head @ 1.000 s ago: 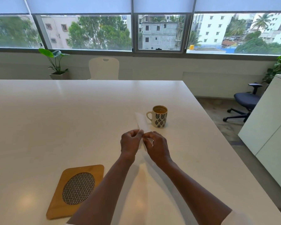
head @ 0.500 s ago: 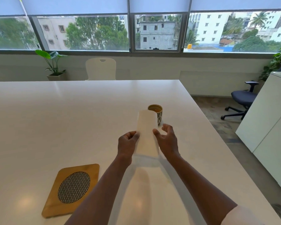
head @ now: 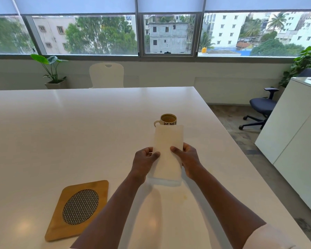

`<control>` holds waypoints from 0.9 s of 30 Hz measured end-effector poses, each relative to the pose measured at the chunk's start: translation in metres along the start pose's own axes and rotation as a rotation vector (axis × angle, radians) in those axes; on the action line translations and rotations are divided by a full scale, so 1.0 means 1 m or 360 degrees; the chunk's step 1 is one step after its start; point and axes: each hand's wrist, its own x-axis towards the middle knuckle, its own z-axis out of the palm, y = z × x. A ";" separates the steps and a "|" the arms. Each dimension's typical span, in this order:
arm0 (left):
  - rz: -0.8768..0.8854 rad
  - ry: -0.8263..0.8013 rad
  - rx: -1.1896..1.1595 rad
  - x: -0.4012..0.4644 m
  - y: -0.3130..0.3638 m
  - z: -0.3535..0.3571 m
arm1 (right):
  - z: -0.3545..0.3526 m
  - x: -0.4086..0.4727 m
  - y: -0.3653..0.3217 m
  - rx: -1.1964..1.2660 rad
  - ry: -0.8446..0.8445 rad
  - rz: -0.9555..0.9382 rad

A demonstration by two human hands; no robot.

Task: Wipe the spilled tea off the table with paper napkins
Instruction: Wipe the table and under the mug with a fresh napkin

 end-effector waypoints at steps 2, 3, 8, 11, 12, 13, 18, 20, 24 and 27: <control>-0.0003 -0.0008 -0.0006 0.001 -0.001 0.001 | -0.001 -0.002 -0.002 0.0024 -0.0056 0.0028; 0.0000 -0.0019 -0.0011 0.002 -0.001 0.001 | -0.001 -0.002 -0.003 0.0027 -0.0076 0.0038; 0.0059 -0.0064 0.0021 0.006 -0.001 0.000 | 0.002 -0.001 -0.006 -0.0163 0.0018 -0.0007; 0.0318 0.0181 0.0585 0.012 -0.007 -0.013 | -0.007 0.002 -0.016 -0.0476 0.0187 -0.0183; 0.0414 0.0305 0.0890 0.013 -0.010 -0.019 | -0.012 0.004 -0.020 -0.0709 0.0247 -0.0314; 0.0474 0.0397 0.1114 0.015 -0.014 -0.026 | -0.017 0.005 -0.024 -0.0960 0.0291 -0.0463; 0.0294 0.0297 0.1955 0.026 -0.042 -0.054 | -0.034 0.001 -0.022 -0.1931 0.0441 -0.0883; 0.0261 0.0288 0.1975 0.027 -0.045 -0.058 | -0.035 0.002 -0.010 -0.2189 0.0401 -0.0908; 0.0285 0.0287 0.1965 0.026 -0.046 -0.058 | -0.026 0.009 0.018 -0.2387 0.0014 -0.0544; 0.0288 0.0275 0.1951 0.024 -0.043 -0.059 | -0.005 0.012 0.030 -0.2258 -0.0338 -0.0313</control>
